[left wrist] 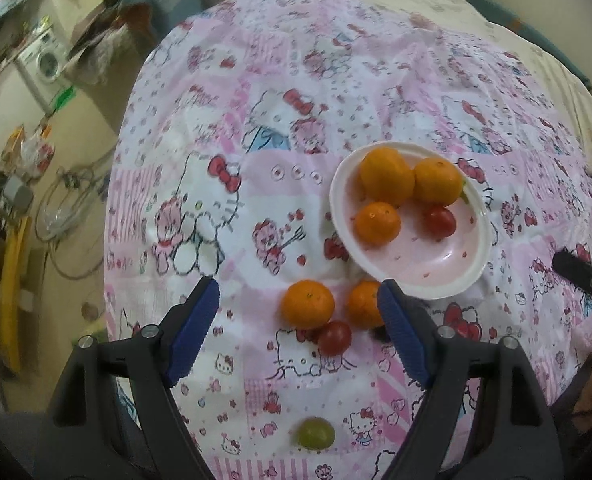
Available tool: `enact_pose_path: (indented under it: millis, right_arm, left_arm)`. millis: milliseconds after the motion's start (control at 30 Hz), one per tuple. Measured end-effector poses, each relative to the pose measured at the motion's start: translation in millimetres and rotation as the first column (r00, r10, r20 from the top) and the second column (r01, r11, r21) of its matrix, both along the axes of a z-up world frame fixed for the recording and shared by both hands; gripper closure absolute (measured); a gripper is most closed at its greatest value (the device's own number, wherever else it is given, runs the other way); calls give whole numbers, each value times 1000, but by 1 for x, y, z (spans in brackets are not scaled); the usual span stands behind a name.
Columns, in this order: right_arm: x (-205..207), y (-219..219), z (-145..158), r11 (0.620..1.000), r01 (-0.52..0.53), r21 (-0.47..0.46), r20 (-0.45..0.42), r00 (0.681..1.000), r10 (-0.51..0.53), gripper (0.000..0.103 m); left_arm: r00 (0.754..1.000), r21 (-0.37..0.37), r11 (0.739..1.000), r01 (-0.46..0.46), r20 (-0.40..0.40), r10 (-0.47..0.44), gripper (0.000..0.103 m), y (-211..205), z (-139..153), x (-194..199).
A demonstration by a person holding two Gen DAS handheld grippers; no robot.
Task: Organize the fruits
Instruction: 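Grasp the black grape beside the plate rim with the right gripper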
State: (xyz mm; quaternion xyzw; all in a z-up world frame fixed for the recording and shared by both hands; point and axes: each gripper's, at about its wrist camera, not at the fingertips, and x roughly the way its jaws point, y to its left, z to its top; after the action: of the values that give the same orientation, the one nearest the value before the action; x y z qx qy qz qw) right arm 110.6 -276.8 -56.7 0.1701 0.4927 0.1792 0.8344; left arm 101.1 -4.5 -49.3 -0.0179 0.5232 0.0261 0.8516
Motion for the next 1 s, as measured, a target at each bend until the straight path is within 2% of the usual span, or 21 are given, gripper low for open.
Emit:
enact_pose_path:
  millis: [233,467,633,867,933,1000]
  right_arm:
    - [1,13,-28,999,-35,42,-107,993,40,22]
    - [2,46,-55,991,-133,5,-186,974,131,22]
    - [6,85,-72,965,-257,-60,-177,954,243,44]
    - [15,111,-95,941,-328,-89,-183,934,308,58]
    - [14,113,-95,932,-354,-83,-180,925,335,71]
    - [12,114,-94,923,-374,-90,-182,917,354,71]
  left_arm:
    - [998,-2,998,-69,4,69,24,14,-4,2]
    - [993,-48,992,-116,-42,114,24,26,-11,6]
    - [989,-81,988,-134,-73,129,24,31,-14,6]
    - [988,-101,985,-137,-80,130,24,32,-13,9]
    - [987,-101,984,-144,-82,136,24,34,-14,10]
    - [985,-111,982,-154,-92,144,24,37,-16,10]
